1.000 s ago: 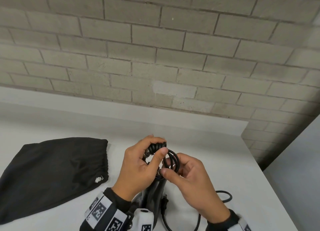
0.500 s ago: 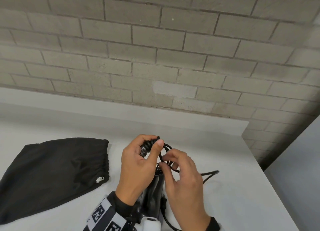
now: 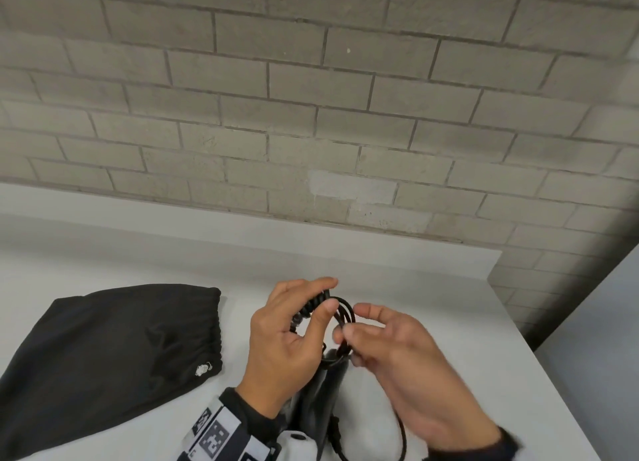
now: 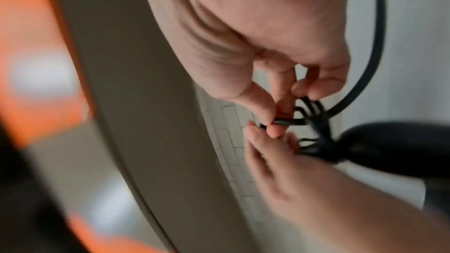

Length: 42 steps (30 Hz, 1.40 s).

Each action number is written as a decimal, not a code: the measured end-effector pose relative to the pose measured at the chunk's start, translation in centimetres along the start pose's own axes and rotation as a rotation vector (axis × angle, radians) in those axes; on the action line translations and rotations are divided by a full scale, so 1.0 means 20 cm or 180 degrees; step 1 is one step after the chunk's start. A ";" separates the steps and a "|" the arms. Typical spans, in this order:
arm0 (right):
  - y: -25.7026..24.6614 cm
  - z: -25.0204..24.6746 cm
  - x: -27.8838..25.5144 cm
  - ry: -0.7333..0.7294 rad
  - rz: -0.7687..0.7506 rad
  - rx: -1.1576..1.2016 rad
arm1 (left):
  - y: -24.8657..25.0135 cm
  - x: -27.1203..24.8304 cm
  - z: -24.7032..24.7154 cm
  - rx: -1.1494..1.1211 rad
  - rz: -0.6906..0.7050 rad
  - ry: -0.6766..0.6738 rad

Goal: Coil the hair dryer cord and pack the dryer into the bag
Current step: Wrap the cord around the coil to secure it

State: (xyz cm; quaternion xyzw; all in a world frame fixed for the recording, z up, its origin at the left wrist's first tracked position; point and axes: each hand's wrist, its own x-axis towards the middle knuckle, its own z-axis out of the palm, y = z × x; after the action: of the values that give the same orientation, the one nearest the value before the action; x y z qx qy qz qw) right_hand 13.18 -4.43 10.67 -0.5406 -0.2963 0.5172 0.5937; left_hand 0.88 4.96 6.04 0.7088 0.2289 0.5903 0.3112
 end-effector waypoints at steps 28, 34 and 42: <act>0.01 -0.04 -0.12 -0.0407 0.0169 0.1017 | -0.05 0.04 -0.02 0.0212 0.0145 -0.0033; 0.22 -0.09 -0.07 -0.0242 -0.1346 -0.0116 | -0.03 0.05 -0.02 -0.0092 -0.0044 -0.0075; 0.35 -0.02 -0.06 0.0551 -0.2238 -0.1471 | -0.02 0.05 -0.02 -0.0173 -0.0144 -0.0178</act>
State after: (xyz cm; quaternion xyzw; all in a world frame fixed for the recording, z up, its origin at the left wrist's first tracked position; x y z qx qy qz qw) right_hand 11.21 -6.58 4.11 -0.5669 -0.5197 0.1560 0.6198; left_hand 0.63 5.96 6.46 0.7109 0.2199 0.5691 0.3498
